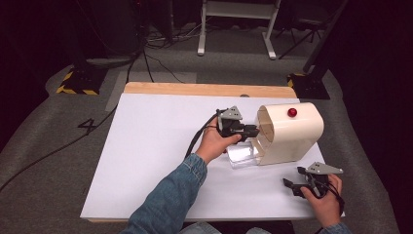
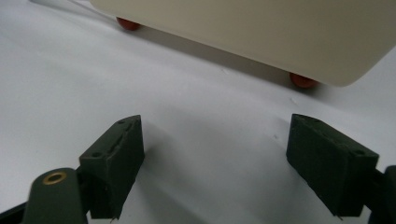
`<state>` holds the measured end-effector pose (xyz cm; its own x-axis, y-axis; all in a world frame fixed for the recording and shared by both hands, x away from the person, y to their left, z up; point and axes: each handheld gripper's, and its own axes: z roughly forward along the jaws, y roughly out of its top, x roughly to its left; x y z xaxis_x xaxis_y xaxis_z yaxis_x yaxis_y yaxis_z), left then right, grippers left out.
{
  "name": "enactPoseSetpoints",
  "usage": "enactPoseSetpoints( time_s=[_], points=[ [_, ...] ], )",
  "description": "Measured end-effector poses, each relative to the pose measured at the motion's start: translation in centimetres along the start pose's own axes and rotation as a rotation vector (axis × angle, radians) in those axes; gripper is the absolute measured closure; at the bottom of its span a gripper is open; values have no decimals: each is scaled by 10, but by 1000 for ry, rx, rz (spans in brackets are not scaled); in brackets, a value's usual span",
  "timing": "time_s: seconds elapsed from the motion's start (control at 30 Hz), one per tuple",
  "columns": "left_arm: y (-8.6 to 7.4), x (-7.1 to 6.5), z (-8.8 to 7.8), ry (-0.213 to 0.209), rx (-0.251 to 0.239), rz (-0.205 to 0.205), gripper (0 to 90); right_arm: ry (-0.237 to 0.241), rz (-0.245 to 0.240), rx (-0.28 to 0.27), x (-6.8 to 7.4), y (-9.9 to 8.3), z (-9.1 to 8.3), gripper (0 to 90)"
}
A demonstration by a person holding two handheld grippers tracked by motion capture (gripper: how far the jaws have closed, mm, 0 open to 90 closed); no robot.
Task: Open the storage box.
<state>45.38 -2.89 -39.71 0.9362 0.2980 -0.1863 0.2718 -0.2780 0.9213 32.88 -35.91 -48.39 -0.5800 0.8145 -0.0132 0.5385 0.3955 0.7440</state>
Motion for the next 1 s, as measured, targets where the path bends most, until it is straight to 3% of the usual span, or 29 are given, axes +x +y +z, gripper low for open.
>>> enactPoseSetpoints(
  time_s=[0.57,0.6,0.63,0.67,0.73,0.8,0.9,1.0],
  points=[
    [1,-6,-39,48,-17,20,735,0,1,-1,0,0,0,193],
    [0,-6,-44,41,-33,14,778,0,1,0,0,0,0,193],
    [0,-4,-49,26,-70,-12,900,0,0,-1,0,0,0,193],
    [0,-4,-53,14,-81,-4,900,1,1,-1,0,0,0,193],
    [-1,-7,-56,32,-52,41,899,1,2,-1,0,0,0,193],
    [-5,-8,-53,40,-34,41,860,1,2,0,0,0,0,193],
    [-9,-7,-40,55,-15,19,732,2,2,1,0,0,0,193],
    [-11,-5,-26,84,-2,9,523,2,2,1,0,0,0,193]
  ],
)
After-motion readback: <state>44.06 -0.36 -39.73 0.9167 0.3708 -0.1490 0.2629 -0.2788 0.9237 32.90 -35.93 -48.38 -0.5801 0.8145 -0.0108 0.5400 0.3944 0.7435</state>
